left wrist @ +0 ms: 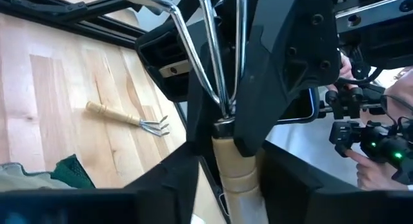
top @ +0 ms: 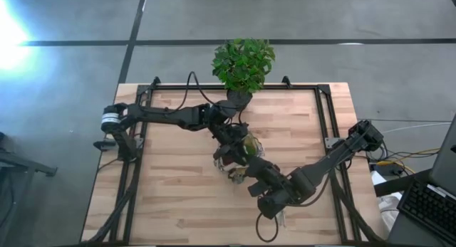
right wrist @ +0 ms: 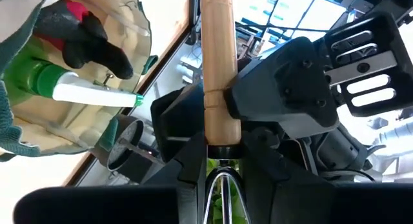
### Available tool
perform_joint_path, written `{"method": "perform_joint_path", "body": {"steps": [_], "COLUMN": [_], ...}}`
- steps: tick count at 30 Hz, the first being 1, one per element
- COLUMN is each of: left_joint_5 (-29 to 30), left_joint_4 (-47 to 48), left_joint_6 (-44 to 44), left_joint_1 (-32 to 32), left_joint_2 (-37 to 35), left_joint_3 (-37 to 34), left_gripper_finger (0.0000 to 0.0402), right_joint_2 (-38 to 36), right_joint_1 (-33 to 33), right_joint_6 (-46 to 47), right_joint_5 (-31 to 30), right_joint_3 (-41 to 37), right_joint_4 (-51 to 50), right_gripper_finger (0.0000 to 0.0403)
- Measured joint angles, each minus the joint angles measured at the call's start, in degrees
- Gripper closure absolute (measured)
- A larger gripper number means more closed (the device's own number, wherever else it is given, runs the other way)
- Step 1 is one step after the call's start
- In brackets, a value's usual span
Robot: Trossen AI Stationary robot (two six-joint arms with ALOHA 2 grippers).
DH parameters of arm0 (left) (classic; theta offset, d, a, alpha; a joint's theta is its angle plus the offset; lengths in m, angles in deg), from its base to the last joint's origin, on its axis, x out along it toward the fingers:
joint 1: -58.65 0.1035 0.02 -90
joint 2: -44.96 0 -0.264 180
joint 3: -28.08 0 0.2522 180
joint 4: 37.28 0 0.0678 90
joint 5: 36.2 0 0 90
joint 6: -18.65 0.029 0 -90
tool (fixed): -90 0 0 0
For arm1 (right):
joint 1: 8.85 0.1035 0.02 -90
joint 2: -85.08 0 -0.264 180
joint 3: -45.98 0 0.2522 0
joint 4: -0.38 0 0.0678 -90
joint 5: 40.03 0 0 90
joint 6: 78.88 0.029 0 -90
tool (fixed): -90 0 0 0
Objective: Pick & Place Garden tools in Gardening bag
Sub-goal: Put the left brown hand rake into the side pocket of the gardening bag
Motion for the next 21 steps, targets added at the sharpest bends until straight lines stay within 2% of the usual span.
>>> {"method": "perform_joint_path", "body": {"steps": [6,10,18,21], "left_joint_5": [-0.1,-0.1,-0.1,-0.3], "left_joint_4": [1.0,0.9,0.2,0.1], "left_joint_6": [-0.9,-0.7,1.5,1.3], "left_joint_1": [0.0,0.0,0.0,0.0], "left_joint_2": [-0.1,-0.1,-0.1,-0.1], "left_joint_3": [-0.1,-0.1,-0.1,-0.1], "left_gripper_finger": [0.0326,0.0326,0.0329,0.0329], "right_joint_2": [0.1,0.1,0.0,0.0], "right_joint_1": [0.0,-0.1,-0.1,0.1], "right_joint_6": [-1.4,-1.7,3.2,4.6], "right_joint_5": [0.0,-0.1,-0.9,-4.5], "right_joint_3": [-0.2,-0.2,-0.2,-0.2], "right_joint_4": [-0.6,-0.5,0.6,0.2], "right_gripper_finger": [0.0347,0.0346,0.0244,0.022]}}
